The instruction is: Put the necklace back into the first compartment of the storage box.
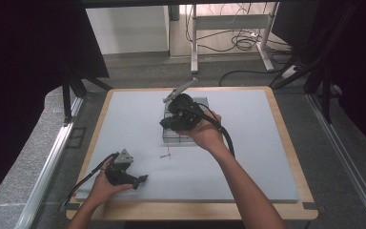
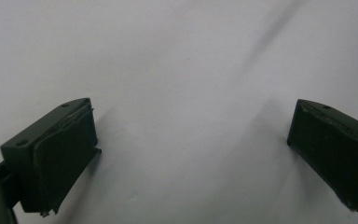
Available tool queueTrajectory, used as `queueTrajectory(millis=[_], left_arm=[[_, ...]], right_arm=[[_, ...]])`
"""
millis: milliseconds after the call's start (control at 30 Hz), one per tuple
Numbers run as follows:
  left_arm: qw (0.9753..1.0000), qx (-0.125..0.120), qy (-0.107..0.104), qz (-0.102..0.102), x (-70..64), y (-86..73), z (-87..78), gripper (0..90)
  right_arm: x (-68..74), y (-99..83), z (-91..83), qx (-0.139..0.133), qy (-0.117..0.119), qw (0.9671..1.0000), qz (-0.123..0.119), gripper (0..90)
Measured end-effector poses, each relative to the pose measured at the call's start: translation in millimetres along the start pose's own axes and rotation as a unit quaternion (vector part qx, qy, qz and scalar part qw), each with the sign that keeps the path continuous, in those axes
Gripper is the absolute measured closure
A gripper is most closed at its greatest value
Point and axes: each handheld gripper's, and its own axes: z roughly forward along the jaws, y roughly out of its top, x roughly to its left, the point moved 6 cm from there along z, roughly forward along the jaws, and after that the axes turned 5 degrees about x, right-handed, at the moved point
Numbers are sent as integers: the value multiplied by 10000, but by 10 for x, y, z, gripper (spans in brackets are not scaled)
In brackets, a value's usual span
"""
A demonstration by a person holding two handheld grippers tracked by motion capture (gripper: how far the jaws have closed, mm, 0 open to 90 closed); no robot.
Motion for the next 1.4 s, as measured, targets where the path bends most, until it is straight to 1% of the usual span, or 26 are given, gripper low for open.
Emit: queueTrajectory(millis=[133,200,400,567,933,1000,1033,1100,1133,1167,1233,1267,1300,1333,1367,1400], left_arm=[[10000,2,-1,-2,0,0,0,12],[10000,-2,0,-1,0,0,0,13],[10000,-16,10,-1,0,0,2,12],[10000,-14,11,0,-1,0,2,13],[10000,-7,6,3,0,0,1,13],[10000,-9,9,2,-1,0,2,13],[10000,-7,10,3,-1,0,1,13],[10000,-8,11,2,-1,-1,1,13],[10000,-8,11,2,-1,-1,1,13],[10000,-13,11,0,-1,0,2,13],[10000,-16,14,-1,-1,0,2,13],[10000,-16,14,-1,-1,0,2,13],[10000,-17,13,2,-1,0,2,13],[10000,-17,13,2,-1,0,2,13],[10000,-14,13,1,-1,0,1,13],[10000,-15,14,1,-1,0,2,13]], right_arm=[[-18,70,-42,-95,-4,9999,50,847],[-21,83,-57,-96,-5,9999,38,847],[-35,193,-144,-245,-57,9997,30,847],[-49,270,-182,-290,-83,9995,57,847],[-113,350,-176,-354,-101,9992,167,847],[-158,377,-195,-427,-123,9987,230,847],[-183,388,-199,-475,-123,9985,221,847],[-226,410,-206,-570,-78,9979,309,847],[-226,410,-206,-570,-78,9979,309,847],[-289,429,-209,-604,-121,9974,368,847],[-336,444,-206,-622,-147,9971,406,846],[-336,444,-206,-622,-147,9971,406,846],[-389,458,-201,-647,-177,9968,440,846],[-389,458,-201,-647,-177,9968,440,846],[-450,463,-183,-646,-202,9965,488,847],[-470,463,-175,-642,-200,9964,511,846]])
